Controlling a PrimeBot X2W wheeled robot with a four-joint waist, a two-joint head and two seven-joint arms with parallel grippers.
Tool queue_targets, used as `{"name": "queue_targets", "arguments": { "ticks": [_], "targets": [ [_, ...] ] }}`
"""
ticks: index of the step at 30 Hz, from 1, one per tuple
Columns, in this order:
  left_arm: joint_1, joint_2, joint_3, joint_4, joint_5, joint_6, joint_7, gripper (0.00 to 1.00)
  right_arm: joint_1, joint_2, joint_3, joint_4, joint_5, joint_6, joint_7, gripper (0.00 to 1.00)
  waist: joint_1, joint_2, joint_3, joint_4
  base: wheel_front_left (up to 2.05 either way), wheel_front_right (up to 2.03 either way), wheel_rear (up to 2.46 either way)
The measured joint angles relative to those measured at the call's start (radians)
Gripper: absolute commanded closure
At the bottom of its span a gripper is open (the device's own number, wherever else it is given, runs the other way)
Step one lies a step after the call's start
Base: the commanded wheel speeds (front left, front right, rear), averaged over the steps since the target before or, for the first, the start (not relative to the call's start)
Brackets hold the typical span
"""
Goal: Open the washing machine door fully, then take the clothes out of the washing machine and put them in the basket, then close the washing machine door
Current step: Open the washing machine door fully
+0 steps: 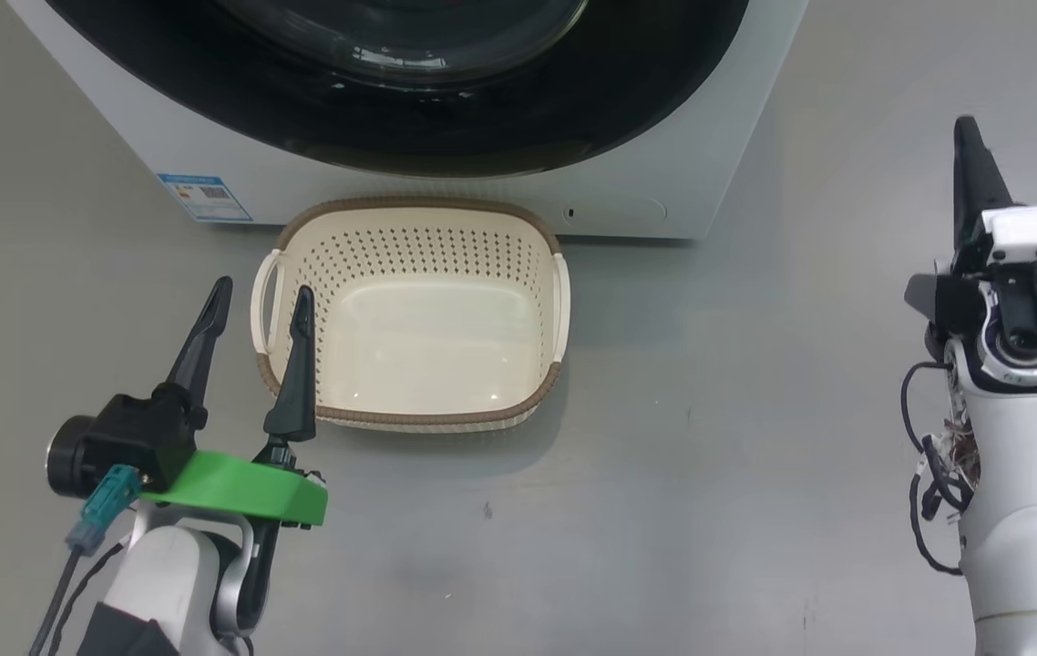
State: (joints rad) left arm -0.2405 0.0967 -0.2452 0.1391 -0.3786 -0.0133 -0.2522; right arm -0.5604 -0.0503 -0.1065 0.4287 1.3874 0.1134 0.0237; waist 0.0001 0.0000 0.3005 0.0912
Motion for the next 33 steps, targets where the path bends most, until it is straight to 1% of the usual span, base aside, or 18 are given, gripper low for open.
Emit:
{"name": "queue_targets", "arguments": {
  "ticks": [9,16,17,29,33],
  "targets": [
    [-0.061,-0.012,0.003,-0.014,0.007,-0.011,0.000,0.00,-0.157,-0.005,-0.003,0.002,0.070,0.000,0.117,1.00,0.0001,0.0000,0.095,0.036,0.00,0.00,0.00],
    [-0.100,-0.021,-0.003,-0.014,0.025,-0.028,0.000,0.00,-0.263,-0.033,0.001,0.020,0.102,-0.003,0.185,1.00,0.0000,0.0000,0.149,0.055,0.00,0.00,0.00],
    [-0.105,-0.023,-0.005,-0.014,0.029,-0.029,0.000,0.00,-0.278,-0.039,0.001,0.024,0.102,-0.011,0.194,1.00,0.0001,0.0000,0.156,0.058,0.00,0.00,0.00],
    [-0.140,-0.043,-0.019,0.010,0.032,-0.050,-0.004,0.00,-0.425,-0.109,0.033,0.084,0.118,-0.048,0.306,1.00,0.0000,0.0000,0.202,0.096,0.00,0.00,0.00],
    [-0.146,-0.046,-0.021,0.016,0.032,-0.055,-0.004,0.00,-0.466,-0.131,0.060,0.101,0.105,-0.071,0.343,1.00,0.0000,0.0000,0.209,0.111,0.00,0.00,0.00]
  ]
}}
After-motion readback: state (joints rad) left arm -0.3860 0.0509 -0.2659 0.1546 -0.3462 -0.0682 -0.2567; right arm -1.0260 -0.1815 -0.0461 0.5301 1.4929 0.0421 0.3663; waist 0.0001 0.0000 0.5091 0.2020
